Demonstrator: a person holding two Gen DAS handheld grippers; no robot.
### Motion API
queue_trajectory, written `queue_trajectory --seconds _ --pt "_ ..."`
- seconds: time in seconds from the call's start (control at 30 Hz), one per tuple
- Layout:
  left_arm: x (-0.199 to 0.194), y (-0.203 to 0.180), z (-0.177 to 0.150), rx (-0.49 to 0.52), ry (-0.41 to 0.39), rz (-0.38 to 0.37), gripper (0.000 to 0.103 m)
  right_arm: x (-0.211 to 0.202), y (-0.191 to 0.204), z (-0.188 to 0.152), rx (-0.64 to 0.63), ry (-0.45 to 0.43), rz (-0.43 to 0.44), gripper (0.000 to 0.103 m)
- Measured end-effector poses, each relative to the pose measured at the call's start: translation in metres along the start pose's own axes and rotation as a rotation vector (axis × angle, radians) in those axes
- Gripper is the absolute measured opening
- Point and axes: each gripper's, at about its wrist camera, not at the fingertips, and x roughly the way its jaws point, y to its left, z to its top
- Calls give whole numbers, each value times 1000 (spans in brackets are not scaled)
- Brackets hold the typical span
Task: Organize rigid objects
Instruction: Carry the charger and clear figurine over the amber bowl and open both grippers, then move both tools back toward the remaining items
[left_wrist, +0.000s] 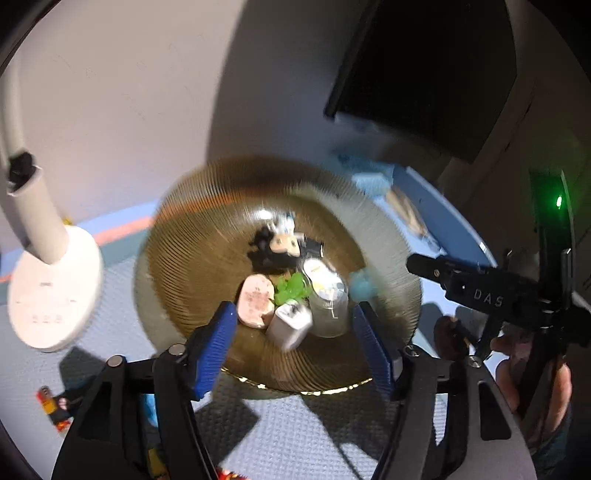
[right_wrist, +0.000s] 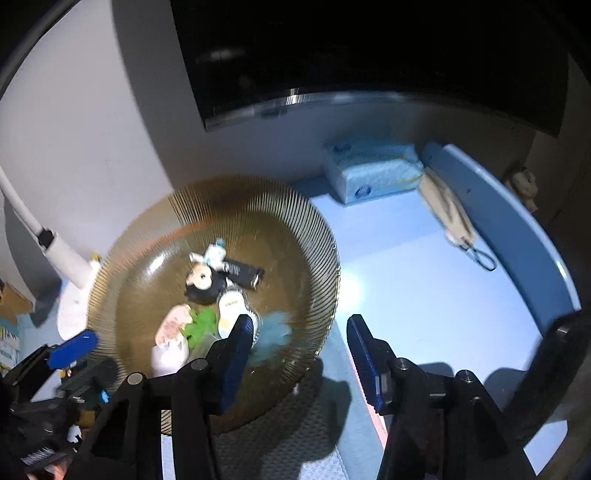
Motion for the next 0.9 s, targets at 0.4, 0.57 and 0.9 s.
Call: queue_trajectory --seconds 0.4,0.57,0.9 --pt "-142 35 -31 -54 -200 75 67 -78 35 -32 -60 -108 68 52" --pt "-182 57 -63 -101 -235 112 67 -97 69 -59 -116 -116 127 57" --pt "-185 139 -148 -280 -156 264 67 -61 116 -123 -176 7 195 57"
